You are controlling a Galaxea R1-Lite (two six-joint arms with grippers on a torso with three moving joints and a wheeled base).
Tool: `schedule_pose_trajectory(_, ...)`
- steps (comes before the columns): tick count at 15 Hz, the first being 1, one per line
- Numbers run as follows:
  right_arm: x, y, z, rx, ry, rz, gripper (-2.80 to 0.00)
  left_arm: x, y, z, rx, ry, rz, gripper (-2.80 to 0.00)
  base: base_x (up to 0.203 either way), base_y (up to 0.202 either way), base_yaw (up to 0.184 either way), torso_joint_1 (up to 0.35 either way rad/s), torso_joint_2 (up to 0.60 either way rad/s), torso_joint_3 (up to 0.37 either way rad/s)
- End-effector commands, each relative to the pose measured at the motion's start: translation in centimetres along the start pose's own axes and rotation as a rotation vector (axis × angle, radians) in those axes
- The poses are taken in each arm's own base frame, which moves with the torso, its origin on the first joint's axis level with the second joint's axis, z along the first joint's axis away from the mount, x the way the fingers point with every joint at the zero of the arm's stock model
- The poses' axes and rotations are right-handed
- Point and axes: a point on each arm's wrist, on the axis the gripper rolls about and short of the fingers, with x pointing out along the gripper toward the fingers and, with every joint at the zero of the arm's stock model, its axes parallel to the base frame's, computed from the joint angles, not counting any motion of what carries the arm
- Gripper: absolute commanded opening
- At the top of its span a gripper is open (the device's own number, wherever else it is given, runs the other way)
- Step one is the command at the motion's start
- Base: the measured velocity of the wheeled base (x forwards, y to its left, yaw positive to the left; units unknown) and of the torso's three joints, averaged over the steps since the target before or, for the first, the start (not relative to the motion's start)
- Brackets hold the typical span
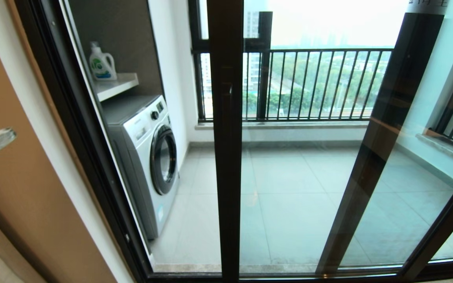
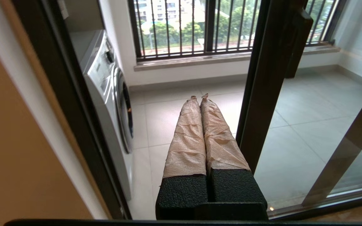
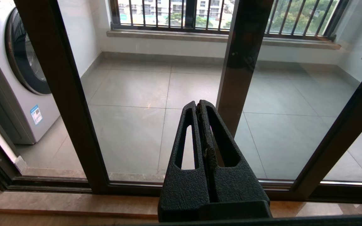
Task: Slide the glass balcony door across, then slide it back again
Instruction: Close the slid door
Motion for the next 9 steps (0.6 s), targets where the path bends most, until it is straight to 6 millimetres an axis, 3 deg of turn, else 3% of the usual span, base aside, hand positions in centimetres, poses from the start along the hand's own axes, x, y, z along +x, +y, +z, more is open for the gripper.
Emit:
schedule_pose_trajectory(1, 0.1, 0.0, -0.3, 0.0, 0.013, 0.001, -2.8, 8.5, 1.5, -1.4, -0.035, 0.094, -0.044, -2.8, 0.0, 0.0, 0.0, 0.0, 0.0, 0.0)
schedule_pose_trajectory(3, 0.1, 0.0, -0.3, 0.0, 0.014, 0.001, -2.8, 12.6, 0.5, -0.7, -0.032, 0.048, -0.129, -2.8, 0.0, 0.0, 0.0, 0.0, 0.0, 0.0)
schedule_pose_trajectory(6, 0.1, 0.0, -0.3, 0.0, 0.014, 0.001, -2.8, 15.7, -4.5, 0.2, -0.037, 0.007, -0.31, -2.8, 0.0, 0.0, 0.0, 0.0, 0.0, 0.0)
schedule_pose_trajectory(9, 0.1, 0.0, -0.3, -0.001, 0.014, 0.002, -2.8, 19.3, -9.6, -0.1, -0.08, 0.009, -0.299, -2.8, 0.0, 0.0, 0.0, 0.0, 0.0, 0.0)
